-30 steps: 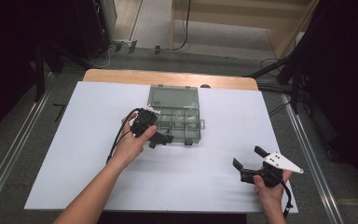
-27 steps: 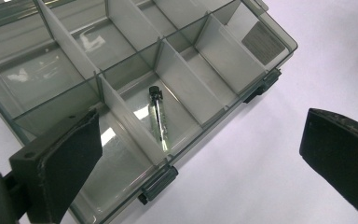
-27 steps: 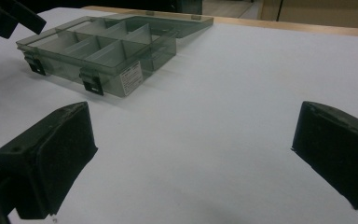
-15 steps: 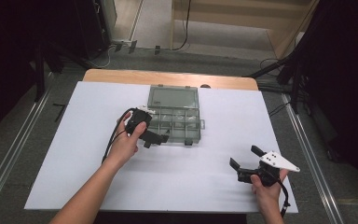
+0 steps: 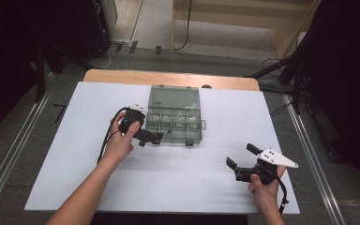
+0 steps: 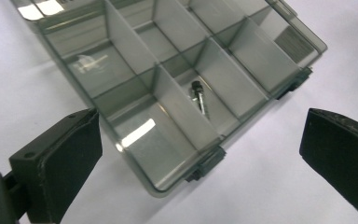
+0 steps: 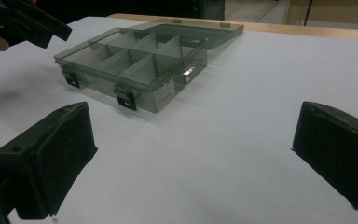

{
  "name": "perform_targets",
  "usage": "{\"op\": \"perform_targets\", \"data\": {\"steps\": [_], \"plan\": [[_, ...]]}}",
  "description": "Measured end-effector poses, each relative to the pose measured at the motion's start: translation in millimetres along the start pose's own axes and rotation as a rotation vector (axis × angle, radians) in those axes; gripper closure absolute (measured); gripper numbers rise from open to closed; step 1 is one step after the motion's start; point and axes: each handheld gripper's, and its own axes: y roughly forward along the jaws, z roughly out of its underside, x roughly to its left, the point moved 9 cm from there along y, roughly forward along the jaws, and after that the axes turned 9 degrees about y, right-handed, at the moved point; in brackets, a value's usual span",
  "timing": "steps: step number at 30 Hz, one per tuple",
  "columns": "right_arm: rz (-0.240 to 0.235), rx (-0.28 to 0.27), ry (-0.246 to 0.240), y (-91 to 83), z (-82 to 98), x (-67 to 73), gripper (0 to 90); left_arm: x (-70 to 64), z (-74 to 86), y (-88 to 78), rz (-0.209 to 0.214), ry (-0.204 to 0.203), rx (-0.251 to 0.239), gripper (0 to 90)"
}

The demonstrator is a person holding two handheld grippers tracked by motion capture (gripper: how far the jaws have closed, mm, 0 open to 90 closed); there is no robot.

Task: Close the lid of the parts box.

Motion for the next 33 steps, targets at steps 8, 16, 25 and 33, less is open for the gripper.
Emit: {"op": "perform_targets", "data": {"steps": [8,16,25,33], "plan": [[0.001,0.007,-0.001,10.3,-11.9,6.4,0.0,8.3,1.0,0.7,0.013,-0.015,-0.033,0.0],[-0.013,0.022,-0.001,25.9,-27.6,10.6,0.0,22.4,1.7,1.2,-0.001,-0.046,-0.061,0.0],[-0.015,0.036,-0.016,39.7,-41.4,13.8,0.0,31.4,6.0,-1.9,-0.058,-0.031,-0.041,10.1],[-0.016,0.041,-0.018,52.8,-51.3,13.7,0.0,29.0,3.5,-1.1,0.02,-0.041,-0.076,0.0]]}}
